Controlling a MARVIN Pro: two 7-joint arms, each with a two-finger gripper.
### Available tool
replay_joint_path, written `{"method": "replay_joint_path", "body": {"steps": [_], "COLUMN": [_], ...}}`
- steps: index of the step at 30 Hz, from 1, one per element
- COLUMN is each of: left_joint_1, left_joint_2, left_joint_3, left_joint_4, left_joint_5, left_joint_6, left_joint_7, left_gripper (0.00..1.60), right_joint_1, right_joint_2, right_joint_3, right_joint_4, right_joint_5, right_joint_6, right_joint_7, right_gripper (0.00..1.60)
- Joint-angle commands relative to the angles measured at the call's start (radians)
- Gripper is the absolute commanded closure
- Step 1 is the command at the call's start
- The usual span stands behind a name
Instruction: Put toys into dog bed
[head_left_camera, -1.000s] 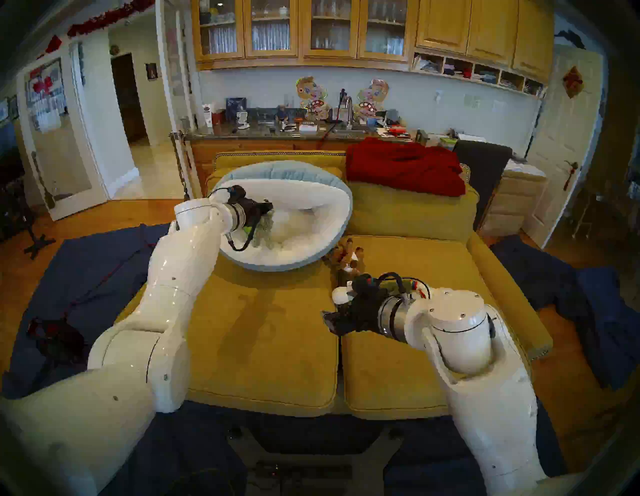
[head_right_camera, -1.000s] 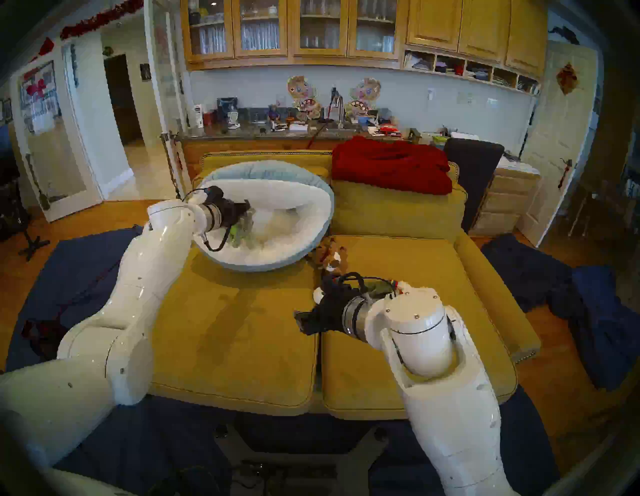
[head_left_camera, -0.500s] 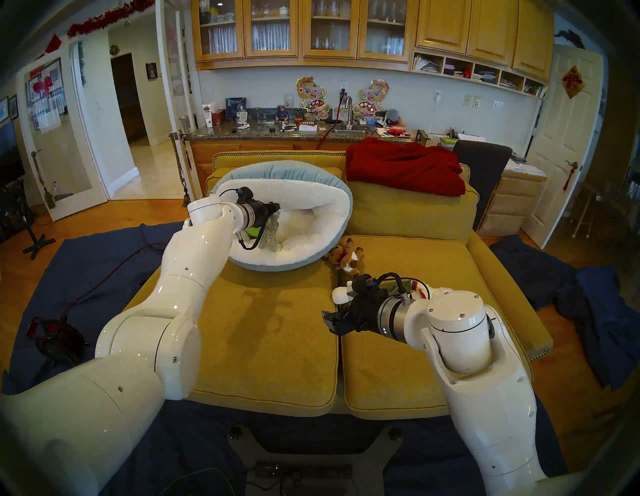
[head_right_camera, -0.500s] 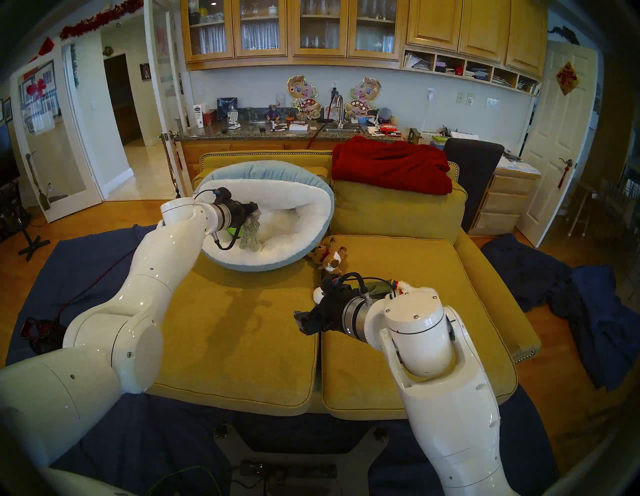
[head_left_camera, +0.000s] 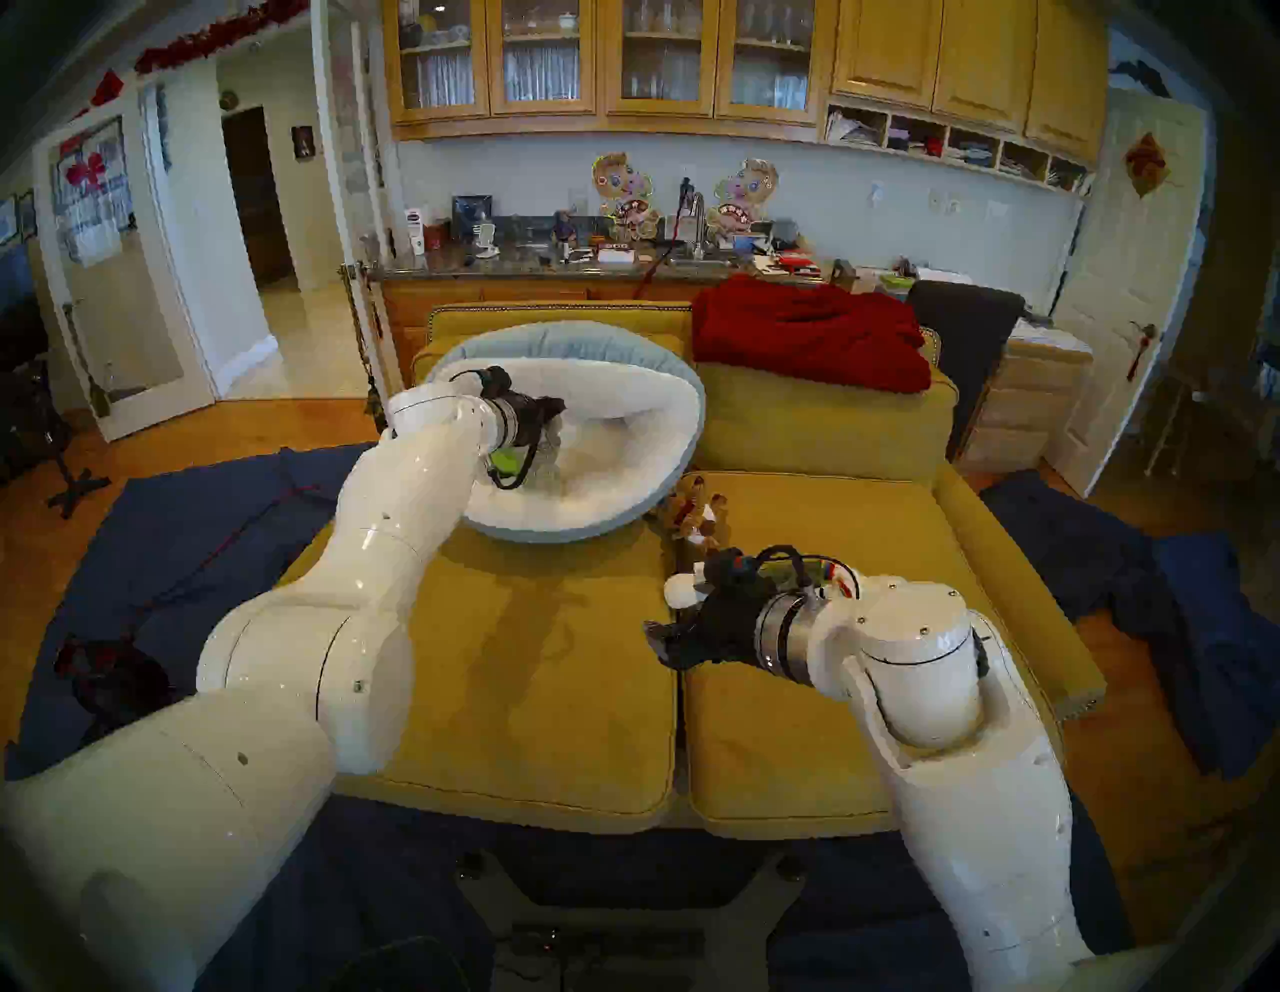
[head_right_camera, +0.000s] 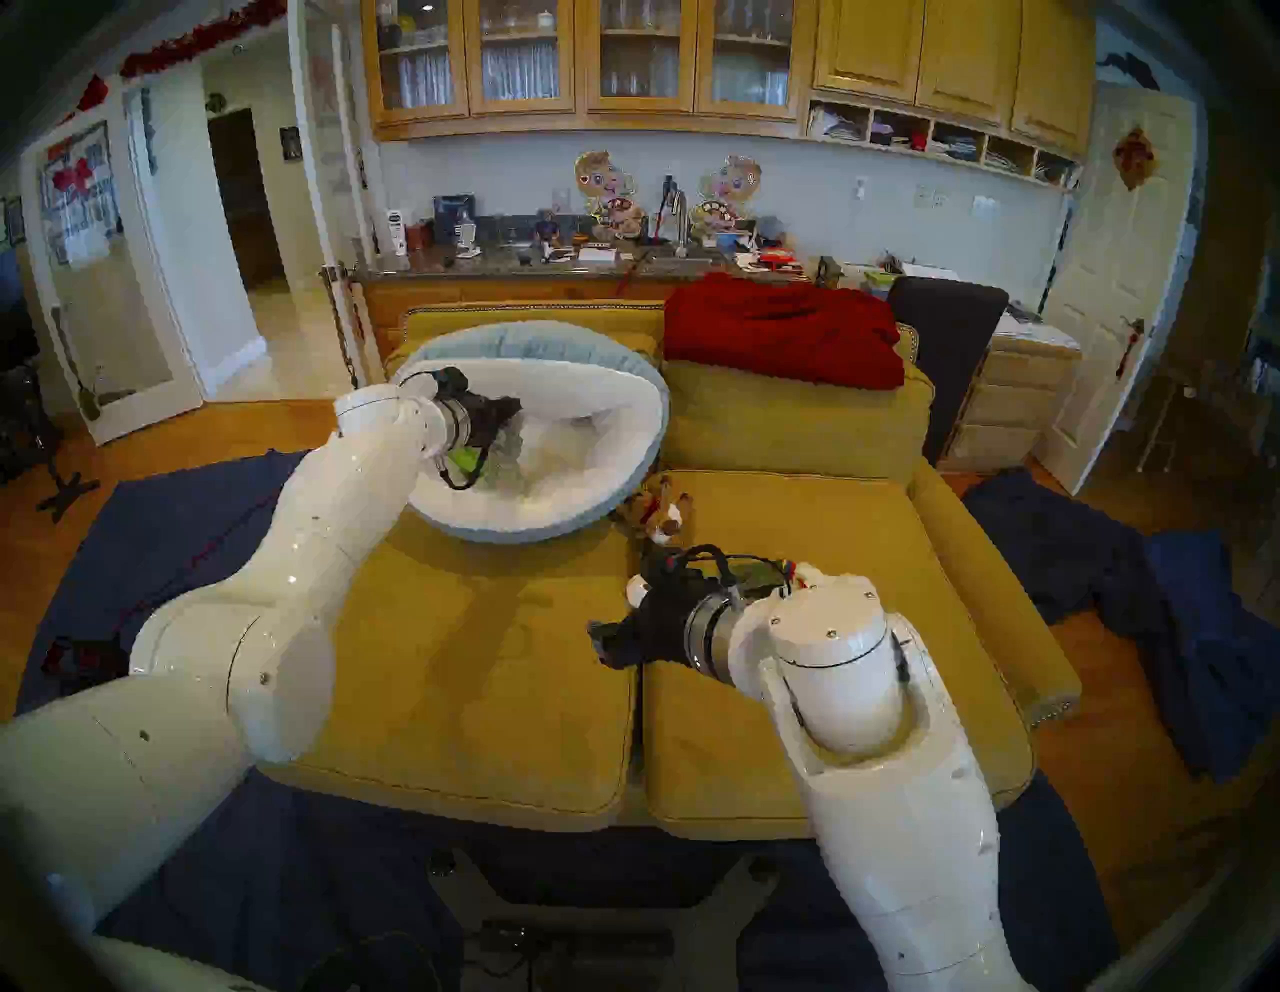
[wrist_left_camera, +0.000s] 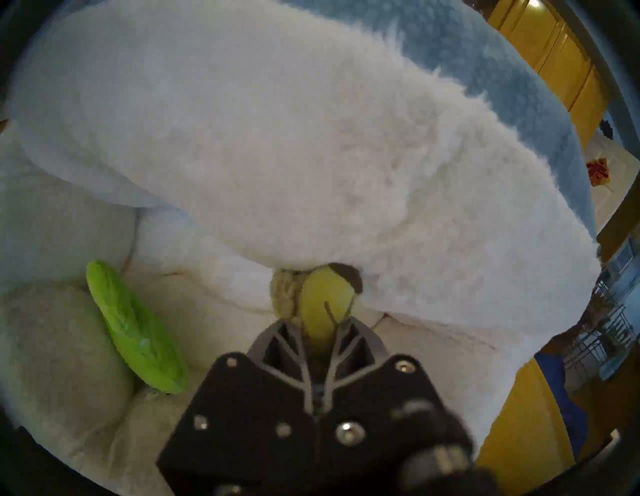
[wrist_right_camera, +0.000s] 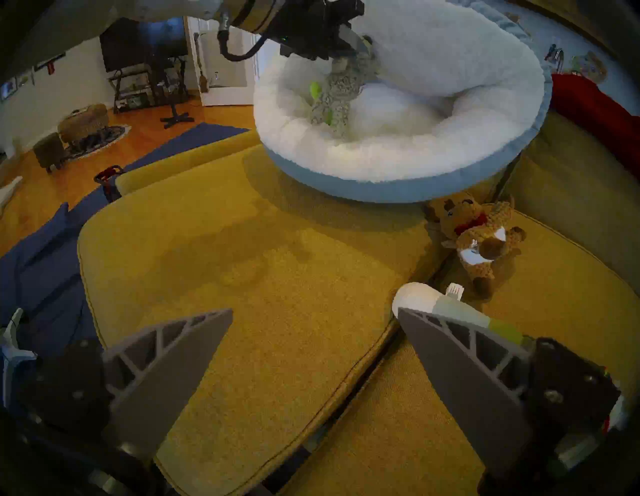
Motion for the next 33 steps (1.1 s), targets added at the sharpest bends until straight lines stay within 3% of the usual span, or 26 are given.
{"method": "replay_joint_path", "body": {"steps": [1, 2, 12, 19, 26, 27, 33], "left_joint_1": [-0.094, -0.099, -0.145, -0.144, -0.078, -0.068, -0.014], "left_joint_2": [-0.005, -0.005, -0.035, -0.075, -0.077, -0.070, -0.021], "left_joint_3": [-0.001, -0.001, 0.004, 0.042, 0.130, 0.142, 0.212], "left_joint_4": [0.018, 0.026, 0.087, 0.114, 0.063, 0.054, -0.030], "left_joint_5": [0.002, 0.002, -0.004, -0.007, -0.007, -0.006, -0.013], "left_joint_6": [-0.037, -0.039, -0.066, -0.086, -0.085, -0.084, -0.087], "left_joint_7": [-0.003, -0.003, -0.017, -0.114, -0.223, -0.264, -0.341], "left_gripper": [0.34, 0.00, 0.00, 0.00, 0.00, 0.00, 0.00], "right_joint_1": [0.021, 0.021, 0.026, 0.030, 0.028, 0.028, 0.027], "right_joint_2": [-0.004, -0.004, -0.004, 0.001, 0.008, 0.009, 0.016], "right_joint_3": [0.000, 0.000, -0.001, -0.002, -0.002, -0.002, -0.002], "right_joint_4": [-0.028, -0.029, -0.037, -0.055, -0.067, -0.068, -0.072], "right_joint_5": [0.002, 0.003, 0.007, 0.009, 0.009, 0.009, 0.010], "right_joint_6": [-0.009, -0.009, -0.012, -0.017, -0.021, -0.022, -0.024], "right_joint_7": [0.001, 0.001, -0.003, -0.001, 0.001, 0.002, 0.009], "right_gripper": [0.00, 0.00, 0.00, 0.00, 0.00, 0.00, 0.00]}}
